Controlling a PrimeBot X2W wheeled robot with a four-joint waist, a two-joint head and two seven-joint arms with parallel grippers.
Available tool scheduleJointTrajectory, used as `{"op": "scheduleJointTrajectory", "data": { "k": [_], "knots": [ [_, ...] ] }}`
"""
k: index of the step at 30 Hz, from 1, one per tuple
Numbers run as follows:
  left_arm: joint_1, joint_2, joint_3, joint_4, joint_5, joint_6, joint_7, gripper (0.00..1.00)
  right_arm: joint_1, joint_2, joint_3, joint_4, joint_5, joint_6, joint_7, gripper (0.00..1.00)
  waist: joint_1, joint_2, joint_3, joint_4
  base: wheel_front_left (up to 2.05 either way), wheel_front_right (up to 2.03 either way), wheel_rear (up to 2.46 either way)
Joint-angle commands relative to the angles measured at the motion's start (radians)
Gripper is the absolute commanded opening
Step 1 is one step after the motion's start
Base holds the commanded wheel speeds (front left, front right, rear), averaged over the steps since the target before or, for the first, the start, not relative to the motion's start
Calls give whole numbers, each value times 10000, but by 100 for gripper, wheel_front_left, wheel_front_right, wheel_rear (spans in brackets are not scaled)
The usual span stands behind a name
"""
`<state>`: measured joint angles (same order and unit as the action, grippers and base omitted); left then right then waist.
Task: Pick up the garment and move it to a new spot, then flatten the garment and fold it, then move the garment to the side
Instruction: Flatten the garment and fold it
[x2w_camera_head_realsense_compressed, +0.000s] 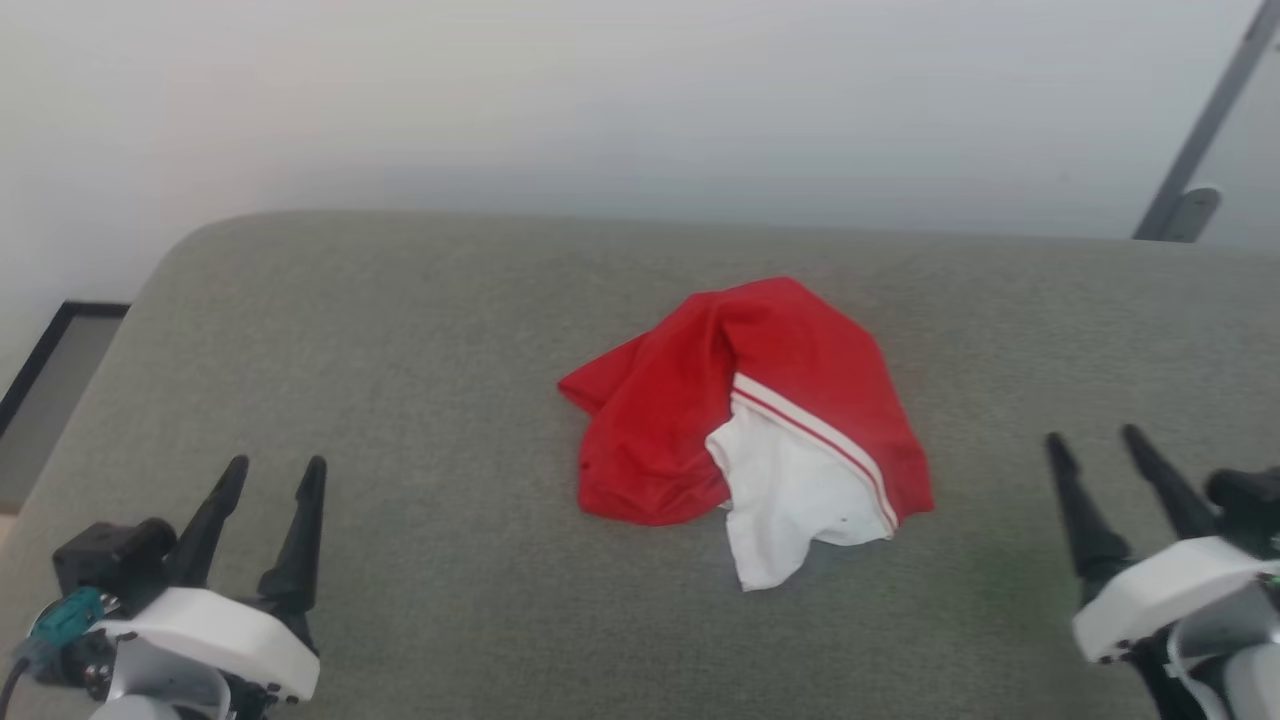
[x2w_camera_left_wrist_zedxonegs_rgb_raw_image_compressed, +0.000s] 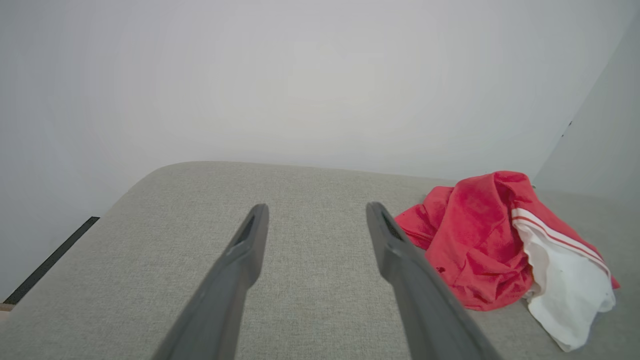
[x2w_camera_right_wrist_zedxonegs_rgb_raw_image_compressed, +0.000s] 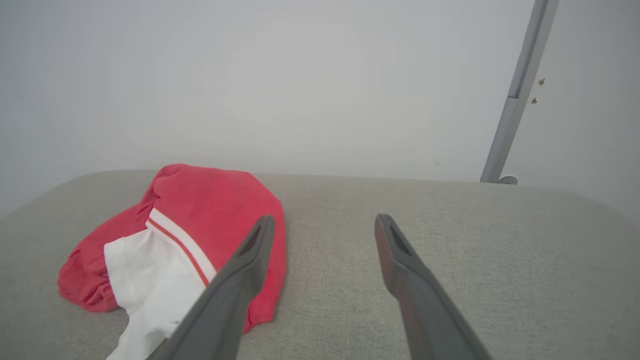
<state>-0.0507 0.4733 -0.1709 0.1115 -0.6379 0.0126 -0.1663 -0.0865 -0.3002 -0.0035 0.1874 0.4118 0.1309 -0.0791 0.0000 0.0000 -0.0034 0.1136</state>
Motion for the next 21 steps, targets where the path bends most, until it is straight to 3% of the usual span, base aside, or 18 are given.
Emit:
{"op": "scheduleJointTrajectory", "data": {
  "k": [1, 12, 21],
  "knots": [
    [-189, 18, -62, -76, 80, -3, -37, 100, -113, -123, 437, -128, 207, -3, 193, 100, 0, 0, 191, 235, 0, 0, 0],
    [-857, -406, -612, 41, 294, -132, -123, 100, -706, -878, 2945, -435, 1130, -3, 1660, 100, 0, 0, 973, 1198, 0, 0, 0],
    [-1560, -991, -1162, 578, 451, -374, -392, 100, -1386, -1488, 3748, 225, 987, -3, 3647, 100, 0, 0, 1787, 2090, 0, 0, 0]
  ]
}}
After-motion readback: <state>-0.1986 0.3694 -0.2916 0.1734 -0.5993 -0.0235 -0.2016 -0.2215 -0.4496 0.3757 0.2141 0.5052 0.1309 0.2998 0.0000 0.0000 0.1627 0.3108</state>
